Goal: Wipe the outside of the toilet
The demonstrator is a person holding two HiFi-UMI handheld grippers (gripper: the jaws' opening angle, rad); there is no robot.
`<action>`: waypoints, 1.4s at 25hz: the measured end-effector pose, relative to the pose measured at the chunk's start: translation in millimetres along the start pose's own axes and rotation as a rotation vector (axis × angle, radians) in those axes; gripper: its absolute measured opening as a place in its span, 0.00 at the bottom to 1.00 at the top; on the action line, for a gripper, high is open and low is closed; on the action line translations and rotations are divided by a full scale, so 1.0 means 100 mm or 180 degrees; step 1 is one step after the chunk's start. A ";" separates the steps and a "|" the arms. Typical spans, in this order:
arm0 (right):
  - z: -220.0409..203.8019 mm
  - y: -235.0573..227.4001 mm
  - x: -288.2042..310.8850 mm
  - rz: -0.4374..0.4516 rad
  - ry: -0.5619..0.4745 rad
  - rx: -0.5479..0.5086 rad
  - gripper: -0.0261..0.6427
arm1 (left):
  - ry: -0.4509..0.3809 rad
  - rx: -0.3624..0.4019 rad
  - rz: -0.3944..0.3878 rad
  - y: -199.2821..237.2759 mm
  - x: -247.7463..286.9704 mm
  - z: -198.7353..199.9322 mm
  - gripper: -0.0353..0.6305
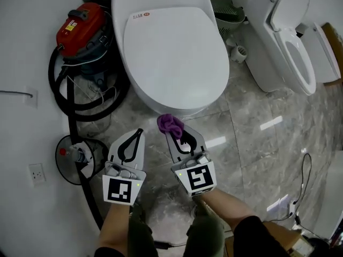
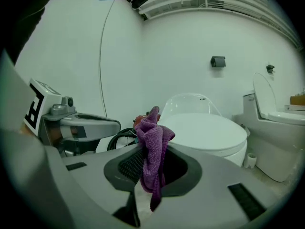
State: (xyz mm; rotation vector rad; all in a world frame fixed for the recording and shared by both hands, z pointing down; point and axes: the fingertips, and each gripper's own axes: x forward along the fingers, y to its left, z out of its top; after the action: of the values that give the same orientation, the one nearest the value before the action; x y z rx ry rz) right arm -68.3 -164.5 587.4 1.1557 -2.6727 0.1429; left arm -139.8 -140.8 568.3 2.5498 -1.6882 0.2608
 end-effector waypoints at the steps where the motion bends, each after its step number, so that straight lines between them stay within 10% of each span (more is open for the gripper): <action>1: -0.09 0.01 0.07 0.0041 -0.0040 -0.0033 0.15 | -0.0012 0.0011 0.0000 0.01 0.05 -0.11 0.06; 19: -0.71 -0.23 0.36 0.0180 -0.0480 -0.0107 0.15 | -0.0231 0.0197 -0.0053 -0.08 0.40 -0.84 0.06; 35: -0.92 -1.69 -0.29 -0.0016 -0.0475 -0.0164 0.16 | -0.0290 0.0396 -0.0240 -0.70 0.80 -0.77 0.06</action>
State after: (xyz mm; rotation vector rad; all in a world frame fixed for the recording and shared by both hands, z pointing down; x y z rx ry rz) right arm 89.5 -243.6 669.9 1.2014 -2.7836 -0.0139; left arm -52.8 -173.7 661.0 2.7486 -1.6503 0.2564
